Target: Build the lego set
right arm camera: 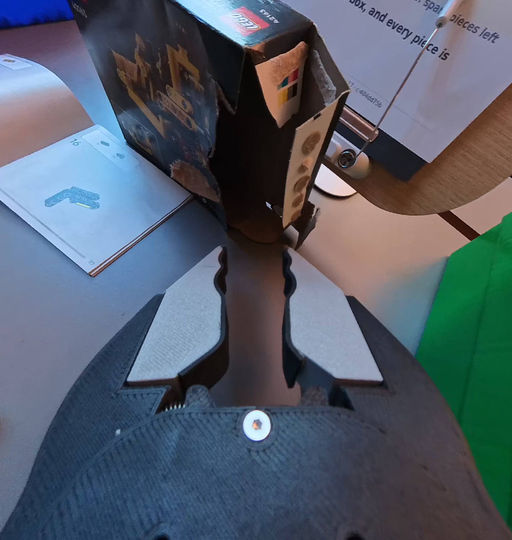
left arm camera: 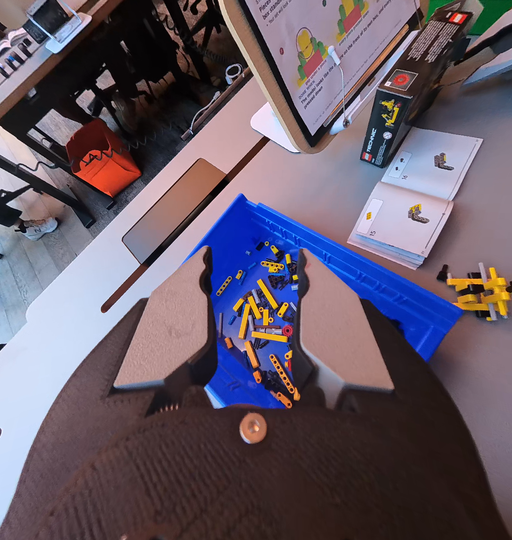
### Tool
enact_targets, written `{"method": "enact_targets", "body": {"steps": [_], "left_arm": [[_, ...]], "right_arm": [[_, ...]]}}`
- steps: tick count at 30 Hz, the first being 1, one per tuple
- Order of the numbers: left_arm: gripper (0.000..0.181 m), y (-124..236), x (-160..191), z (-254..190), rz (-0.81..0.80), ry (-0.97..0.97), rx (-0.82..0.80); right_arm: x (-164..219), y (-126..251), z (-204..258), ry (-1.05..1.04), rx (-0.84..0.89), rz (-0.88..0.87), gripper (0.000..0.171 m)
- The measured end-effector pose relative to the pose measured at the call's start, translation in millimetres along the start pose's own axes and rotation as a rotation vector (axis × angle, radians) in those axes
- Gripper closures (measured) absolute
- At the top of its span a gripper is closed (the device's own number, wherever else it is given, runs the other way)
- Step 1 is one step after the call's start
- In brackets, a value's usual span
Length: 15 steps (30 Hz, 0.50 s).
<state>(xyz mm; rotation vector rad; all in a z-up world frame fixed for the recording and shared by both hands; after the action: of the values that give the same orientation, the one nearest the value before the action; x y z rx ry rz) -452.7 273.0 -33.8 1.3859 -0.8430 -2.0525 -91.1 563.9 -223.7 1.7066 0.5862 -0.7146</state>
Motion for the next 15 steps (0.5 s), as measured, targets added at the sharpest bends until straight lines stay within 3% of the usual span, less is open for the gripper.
{"method": "enact_targets", "body": {"steps": [15], "left_arm": [[0.126, -6.9, 1.6, -7.7, 0.041, -0.040, 0.000]], "right_arm": [[1.3, -1.4, -1.4, 0.004, 0.024, 0.015, 0.136]]}}
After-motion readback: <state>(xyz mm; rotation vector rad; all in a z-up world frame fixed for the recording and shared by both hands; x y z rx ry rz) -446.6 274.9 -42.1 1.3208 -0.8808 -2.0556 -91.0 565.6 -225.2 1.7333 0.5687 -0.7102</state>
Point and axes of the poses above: each gripper's, where its closed fingertips meet, y back along the fingers, x out of its underside, z = x × y across the jaws, the point moved 3 cm from there along y, back along the fingers, and after that the axes turned 12 degrees about z, right-handed, at the moved point
